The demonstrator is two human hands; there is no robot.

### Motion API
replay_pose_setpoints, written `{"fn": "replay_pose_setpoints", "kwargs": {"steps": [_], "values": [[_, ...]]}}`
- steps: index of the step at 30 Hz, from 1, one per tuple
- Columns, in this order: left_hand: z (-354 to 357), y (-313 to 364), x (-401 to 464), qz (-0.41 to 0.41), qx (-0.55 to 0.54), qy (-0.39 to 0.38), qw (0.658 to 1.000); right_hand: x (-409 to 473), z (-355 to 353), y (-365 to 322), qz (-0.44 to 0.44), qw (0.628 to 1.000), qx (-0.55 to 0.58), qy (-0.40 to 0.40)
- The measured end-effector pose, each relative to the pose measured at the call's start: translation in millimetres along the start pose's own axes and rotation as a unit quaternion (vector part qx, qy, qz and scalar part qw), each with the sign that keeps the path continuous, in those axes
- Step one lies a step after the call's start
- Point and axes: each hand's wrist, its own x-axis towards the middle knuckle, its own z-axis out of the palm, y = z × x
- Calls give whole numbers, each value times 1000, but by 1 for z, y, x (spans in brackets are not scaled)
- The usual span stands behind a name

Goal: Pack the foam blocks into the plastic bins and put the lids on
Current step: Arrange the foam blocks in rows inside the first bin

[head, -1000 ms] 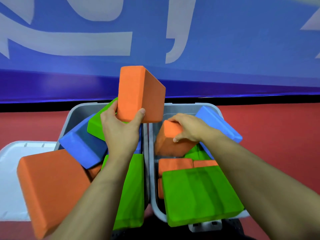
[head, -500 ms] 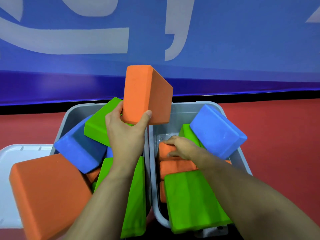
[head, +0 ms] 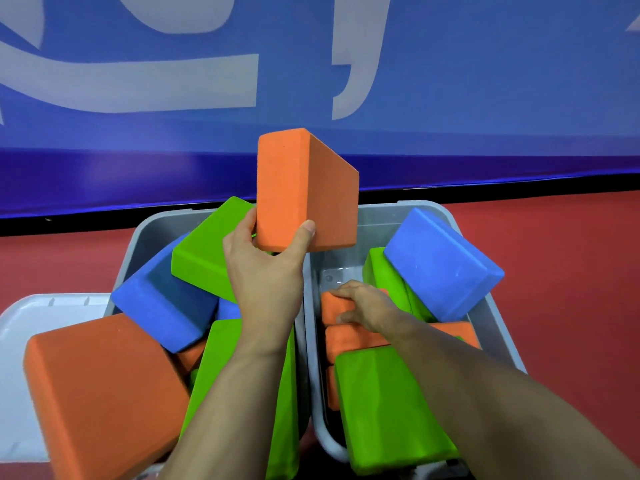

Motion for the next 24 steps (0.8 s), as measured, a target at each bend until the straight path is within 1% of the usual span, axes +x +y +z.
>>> {"fn": "replay_pose_setpoints", "kwargs": {"steps": [7,9,10,11,12,13,15,17,19,21,24], "values": [[2,-11,3,-6,4,-25,1000,-5,2,2,6,999,46,-2],[5,-13,5,-21,1,-32,999,-12,2,1,18,994,107,2],[5,-13,7,-39,-5,-36,999,-17,-1,-2,30,987,157,19],[5,-13,8,-62,-17,-43,997,-23,-6,-7,44,974,218,46],[4,-10,7,-85,-38,-55,994,-32,-15,-12,56,953,288,75],[2,-8,7,-106,-61,-67,990,-43,-27,-18,68,925,362,97],[-3,-3,7,-144,-114,-79,980,-69,-58,-28,88,860,493,97],[-11,7,5,-193,-169,-76,964,-99,-89,-35,107,802,582,79],[-16,12,3,-222,-186,-94,953,-125,-112,-36,136,762,624,102],[-18,14,-2,-239,-167,-117,949,-143,-124,-34,162,747,629,139],[-18,17,-11,-252,-110,-128,953,-159,-116,-34,178,748,621,152]]}}
